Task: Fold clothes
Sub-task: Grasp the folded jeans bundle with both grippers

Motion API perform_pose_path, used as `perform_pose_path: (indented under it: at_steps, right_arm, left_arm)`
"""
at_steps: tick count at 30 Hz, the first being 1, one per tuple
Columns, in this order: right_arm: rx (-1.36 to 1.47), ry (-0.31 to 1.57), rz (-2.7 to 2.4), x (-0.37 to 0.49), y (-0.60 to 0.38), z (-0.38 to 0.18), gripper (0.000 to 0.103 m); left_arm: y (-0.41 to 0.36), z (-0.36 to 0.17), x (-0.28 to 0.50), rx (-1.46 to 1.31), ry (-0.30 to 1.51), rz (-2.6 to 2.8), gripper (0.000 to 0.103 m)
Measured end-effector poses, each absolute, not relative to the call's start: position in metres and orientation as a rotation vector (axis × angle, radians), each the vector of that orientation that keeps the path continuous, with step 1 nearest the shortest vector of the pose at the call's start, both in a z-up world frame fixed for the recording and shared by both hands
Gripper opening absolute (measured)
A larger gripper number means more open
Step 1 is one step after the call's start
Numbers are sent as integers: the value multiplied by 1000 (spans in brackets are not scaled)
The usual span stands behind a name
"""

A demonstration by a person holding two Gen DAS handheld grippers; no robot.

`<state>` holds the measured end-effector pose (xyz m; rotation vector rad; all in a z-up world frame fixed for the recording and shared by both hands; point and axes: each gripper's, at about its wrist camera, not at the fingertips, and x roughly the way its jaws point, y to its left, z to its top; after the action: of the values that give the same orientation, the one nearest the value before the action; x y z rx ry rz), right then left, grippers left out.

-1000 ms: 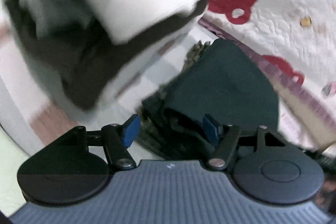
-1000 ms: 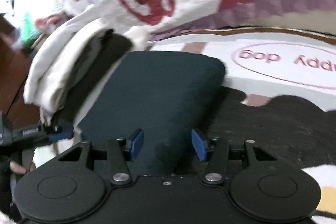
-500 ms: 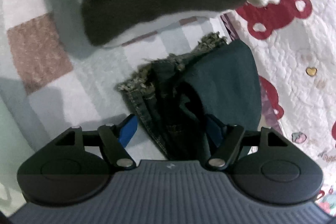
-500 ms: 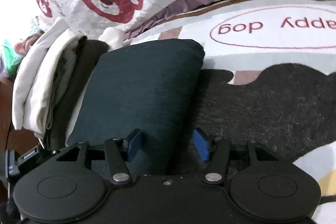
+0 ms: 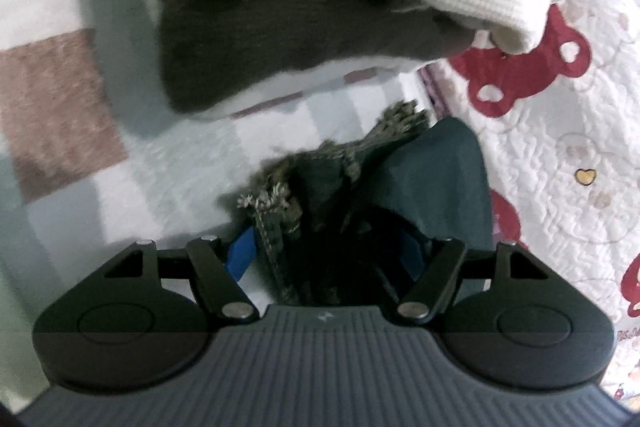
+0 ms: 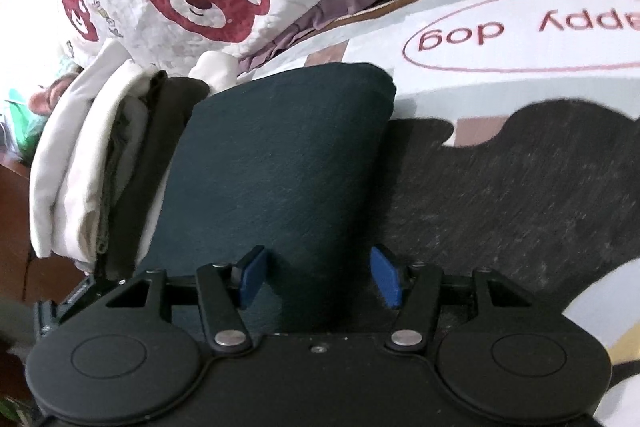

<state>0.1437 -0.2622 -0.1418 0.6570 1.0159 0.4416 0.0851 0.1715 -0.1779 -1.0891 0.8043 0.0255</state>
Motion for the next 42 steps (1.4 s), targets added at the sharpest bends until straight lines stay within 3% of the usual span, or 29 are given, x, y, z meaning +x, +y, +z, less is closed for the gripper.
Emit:
perform_pose_path:
  at_steps: [2, 5, 8, 10, 13, 15, 22, 26, 31, 36, 38, 40, 42]
  right_arm:
    - [698, 1027, 445, 147, -261, -148, 63]
    - [755, 1025, 428, 158, -259, -161, 77]
    - [738, 976, 458, 165, -253, -158, 78]
    - [695, 950, 484, 170, -246, -153, 74]
    - [621, 898, 531, 173, -240, -142, 52]
    - [564, 841, 569, 167, -242, -127, 43]
    - [405, 731, 540, 165, -249, -88, 42]
    - [423, 800, 505, 173, -259, -100, 44]
    - [545, 854, 446, 174, -269, -124, 53]
    - [668, 936, 445, 202, -269, -154, 79]
    - [739, 942, 461, 213, -268, -166, 81]
    - [777, 887, 489, 206, -271, -164, 72]
    - [803, 815, 552, 195, -277, -159, 45]
  left_arm:
    - [168, -179, 88, -1062, 761, 15, 69]
    - [162, -176, 93, -1004, 729, 9, 69]
    - [159, -175, 95, -948, 729, -1, 46]
    - [158, -172, 96, -914, 726, -8, 36]
    - [153, -158, 94, -851, 698, -42, 28]
    - [144, -146, 97, -757, 685, -67, 28]
    - [127, -138, 100, -741, 676, -162, 28]
    - [129, -154, 105, -814, 727, -149, 28]
    - [136, -166, 107, -911, 743, -155, 32]
    - [132, -173, 113, -947, 728, -148, 43]
    - [132, -179, 115, -966, 723, -171, 44]
    - [133, -177, 116, -953, 720, -194, 26]
    - [128, -156, 116, -850, 706, -228, 25]
